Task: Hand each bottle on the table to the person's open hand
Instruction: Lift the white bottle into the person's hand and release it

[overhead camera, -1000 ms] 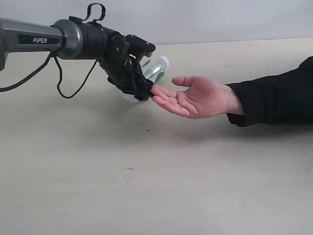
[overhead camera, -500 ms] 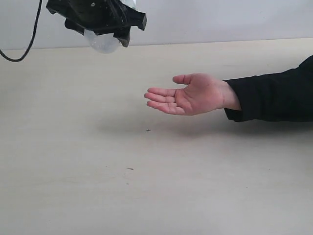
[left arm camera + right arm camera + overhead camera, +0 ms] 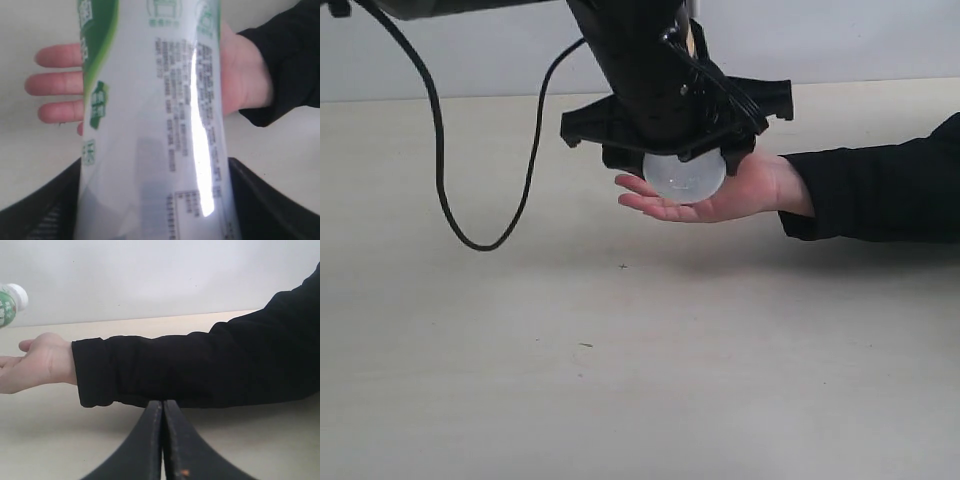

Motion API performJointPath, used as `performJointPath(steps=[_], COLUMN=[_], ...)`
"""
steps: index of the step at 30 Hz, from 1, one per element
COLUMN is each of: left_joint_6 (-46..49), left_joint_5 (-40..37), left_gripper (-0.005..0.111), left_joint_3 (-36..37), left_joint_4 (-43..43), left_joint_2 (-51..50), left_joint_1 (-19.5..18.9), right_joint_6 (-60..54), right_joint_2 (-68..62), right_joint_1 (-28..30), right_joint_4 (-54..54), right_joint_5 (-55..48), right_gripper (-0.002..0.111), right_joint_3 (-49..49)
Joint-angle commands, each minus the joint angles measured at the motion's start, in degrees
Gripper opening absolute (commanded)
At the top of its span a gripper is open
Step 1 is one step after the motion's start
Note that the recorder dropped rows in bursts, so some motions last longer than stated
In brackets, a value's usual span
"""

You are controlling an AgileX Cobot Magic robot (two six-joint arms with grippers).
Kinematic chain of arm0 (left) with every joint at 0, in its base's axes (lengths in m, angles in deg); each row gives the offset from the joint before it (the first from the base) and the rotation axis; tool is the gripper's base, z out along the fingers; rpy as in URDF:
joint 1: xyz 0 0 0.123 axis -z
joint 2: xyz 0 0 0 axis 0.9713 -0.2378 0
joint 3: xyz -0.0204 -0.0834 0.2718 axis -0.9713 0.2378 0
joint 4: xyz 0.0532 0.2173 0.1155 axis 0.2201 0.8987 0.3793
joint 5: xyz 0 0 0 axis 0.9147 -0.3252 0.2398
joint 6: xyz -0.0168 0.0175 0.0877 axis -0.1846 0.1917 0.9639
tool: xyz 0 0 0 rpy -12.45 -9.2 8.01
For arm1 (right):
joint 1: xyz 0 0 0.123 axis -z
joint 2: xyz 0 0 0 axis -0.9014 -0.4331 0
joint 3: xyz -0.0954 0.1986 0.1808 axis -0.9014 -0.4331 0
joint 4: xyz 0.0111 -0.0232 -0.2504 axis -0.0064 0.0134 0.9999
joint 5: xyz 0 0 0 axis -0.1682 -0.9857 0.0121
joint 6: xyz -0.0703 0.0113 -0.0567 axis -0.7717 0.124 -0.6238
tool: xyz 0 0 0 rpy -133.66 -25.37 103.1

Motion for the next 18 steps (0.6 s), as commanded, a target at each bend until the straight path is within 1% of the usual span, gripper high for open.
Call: performJointPath(steps=[1, 6, 9, 12, 18], left_joint_6=[-1.67, -1.8, -2.37, -2.37, -2.16], left_joint_5=[2.1, 5.3, 6.48, 7.55, 7.89], left_gripper=[0.0, 0.0, 0.005, 0.018, 0.057], left_joint_3=[0.05, 0.05, 0.05, 0.05, 0.05], left_joint_4=[-1.89, -2.5, -2.5, -2.5, -2.5], left_joint_2=[-2.42, -4.21, -4.96, -5.2, -5.25], left_joint_1=[0.22, 0.22, 0.22, 0.22, 0.12], right_joint_6=[-0.07, -0.07, -0.07, -0.07, -0.07], right_joint_2=[-0.13, -0.13, -0.13, -0.13, -0.13], right_joint_1=[0.24, 0.24, 0.24, 0.24, 0.24], right_joint_4=[0.32, 0.32, 0.32, 0.32, 0.32], right_joint_5=[0.42, 0.42, 0.42, 0.42, 0.42], right_gripper=[0.0, 0.0, 0.0, 0.0, 0.0], right_joint_3=[-0.24, -0.24, -0.24, -0.24, -0.24])
